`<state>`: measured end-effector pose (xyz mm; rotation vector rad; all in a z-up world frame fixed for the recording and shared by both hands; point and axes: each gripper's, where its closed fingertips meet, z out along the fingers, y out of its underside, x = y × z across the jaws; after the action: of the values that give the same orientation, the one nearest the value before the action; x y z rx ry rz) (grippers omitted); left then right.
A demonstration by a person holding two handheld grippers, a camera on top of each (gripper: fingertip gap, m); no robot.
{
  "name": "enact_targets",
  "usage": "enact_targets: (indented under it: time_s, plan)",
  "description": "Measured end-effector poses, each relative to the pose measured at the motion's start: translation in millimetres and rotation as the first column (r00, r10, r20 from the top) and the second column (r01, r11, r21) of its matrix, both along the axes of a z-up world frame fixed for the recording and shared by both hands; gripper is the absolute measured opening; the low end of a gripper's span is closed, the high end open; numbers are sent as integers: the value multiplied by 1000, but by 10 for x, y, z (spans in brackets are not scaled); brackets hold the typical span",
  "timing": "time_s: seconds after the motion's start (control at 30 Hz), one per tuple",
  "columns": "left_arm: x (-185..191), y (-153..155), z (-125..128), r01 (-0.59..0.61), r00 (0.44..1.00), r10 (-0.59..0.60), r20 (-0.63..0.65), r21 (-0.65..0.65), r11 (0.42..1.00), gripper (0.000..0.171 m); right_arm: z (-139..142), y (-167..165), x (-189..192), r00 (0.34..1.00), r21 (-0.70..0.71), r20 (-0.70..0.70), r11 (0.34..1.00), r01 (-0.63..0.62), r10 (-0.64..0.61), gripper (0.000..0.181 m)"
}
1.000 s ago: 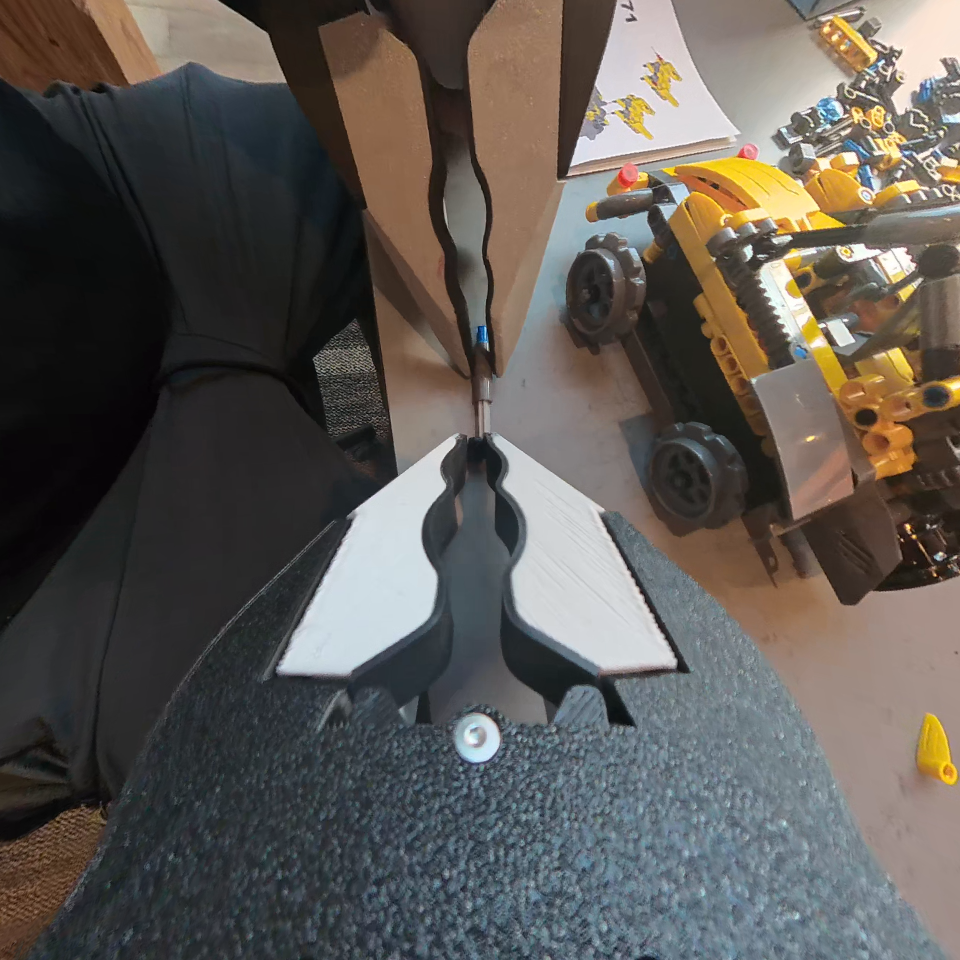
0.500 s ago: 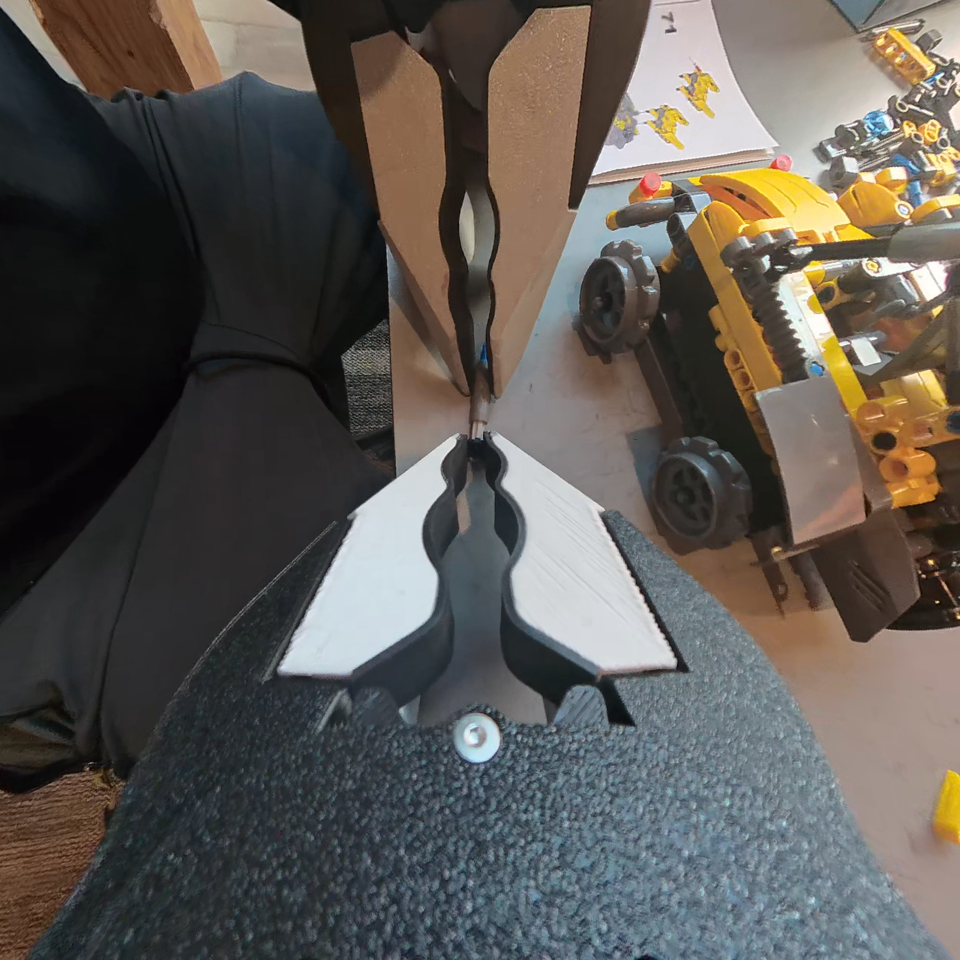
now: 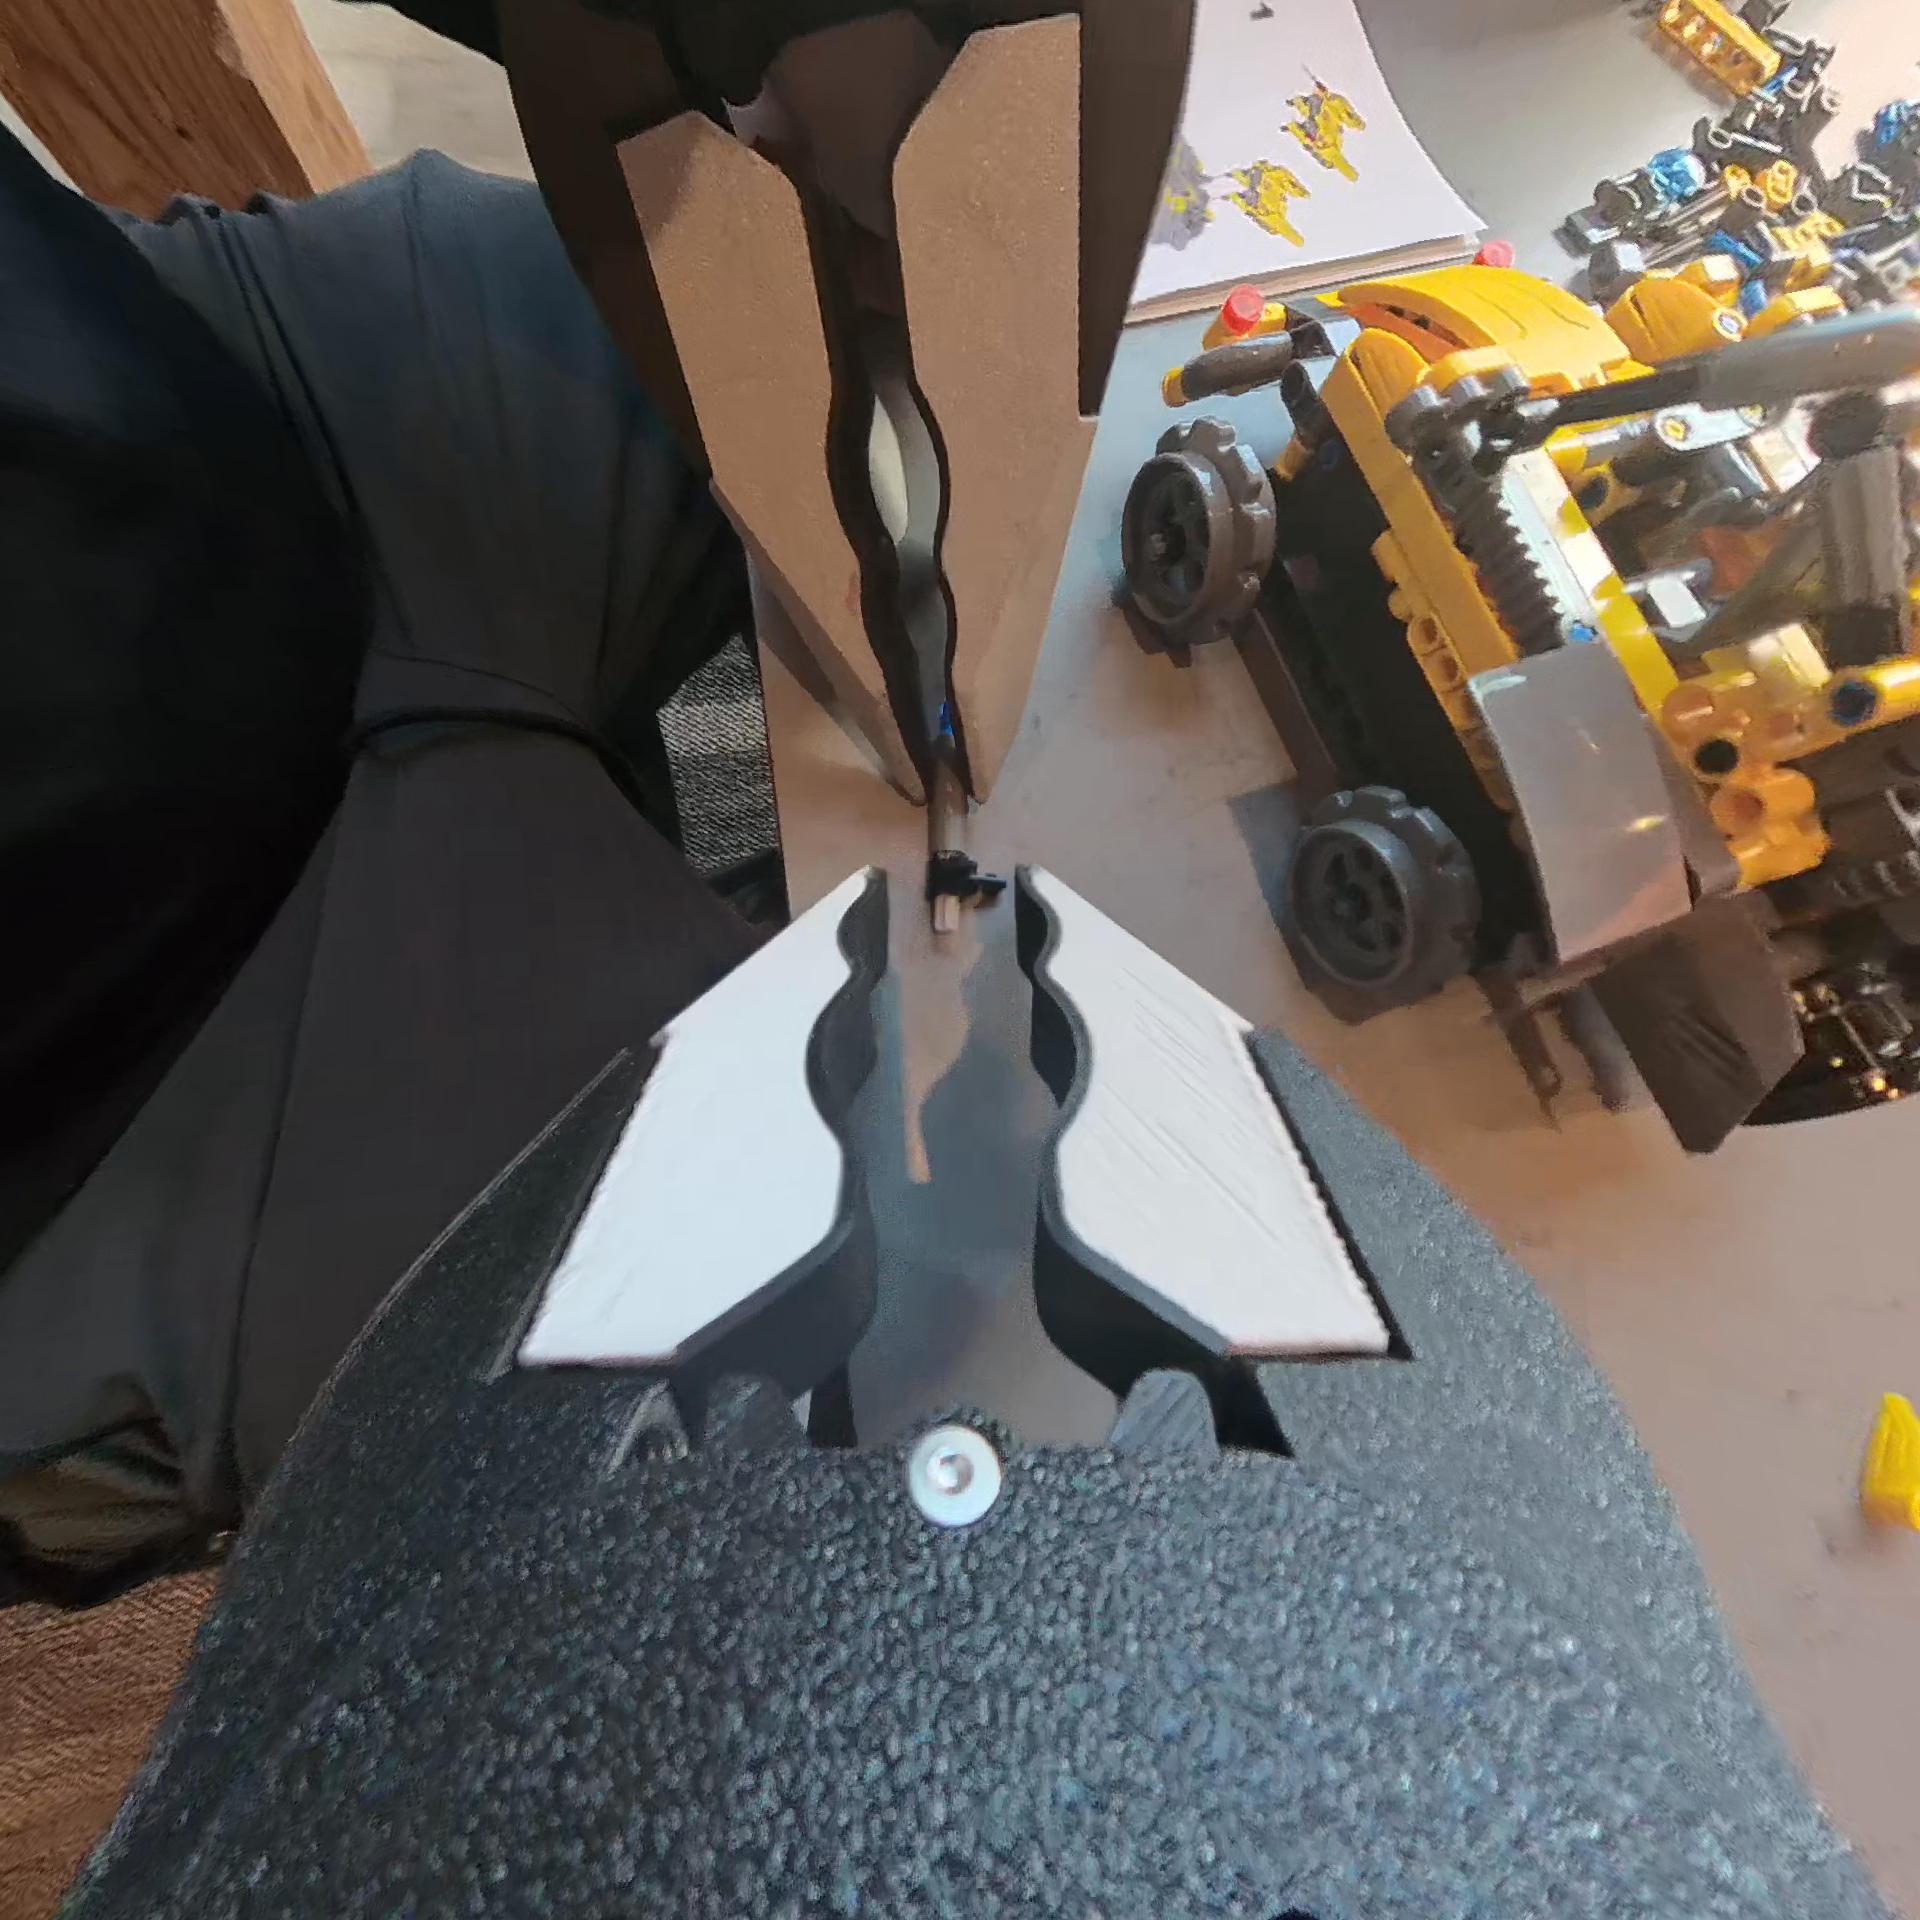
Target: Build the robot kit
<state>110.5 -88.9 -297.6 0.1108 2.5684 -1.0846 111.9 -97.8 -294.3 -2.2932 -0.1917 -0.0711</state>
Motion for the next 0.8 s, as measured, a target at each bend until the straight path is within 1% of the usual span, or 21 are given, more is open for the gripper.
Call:
enact_targets:
  time_s: [0.1,0.17,0.33,0.5,0.57,0.8]
  plan:
    - [0,0,0,0,1000,0,2,0,1000,3,-2,-58,41,999,2,17,1000,32,-32,19]
    - [0,0,-1,0,1000,0,-7,-1,1000,3,-14,-67,58,998,-4,37,999,46,-45,14]
    - [4,-2,-2,-3,1000,3,-2,-1,1000,3,-32,-42,29,999,-16,41,999,35,-34,5]
    - [9,0,-1,-7,1000,7,0,0,1000,3,-37,-23,15,999,-21,36,999,26,-25,3]
    - [9,0,-1,-8,1000,7,-5,-1,1000,3,-36,-21,14,998,-19,62,1000,22,-20,3]
    - [9,1,-4,-13,999,13,-42,-2,1000,3,-37,-12,11,996,-36,78,999,39,-36,2]
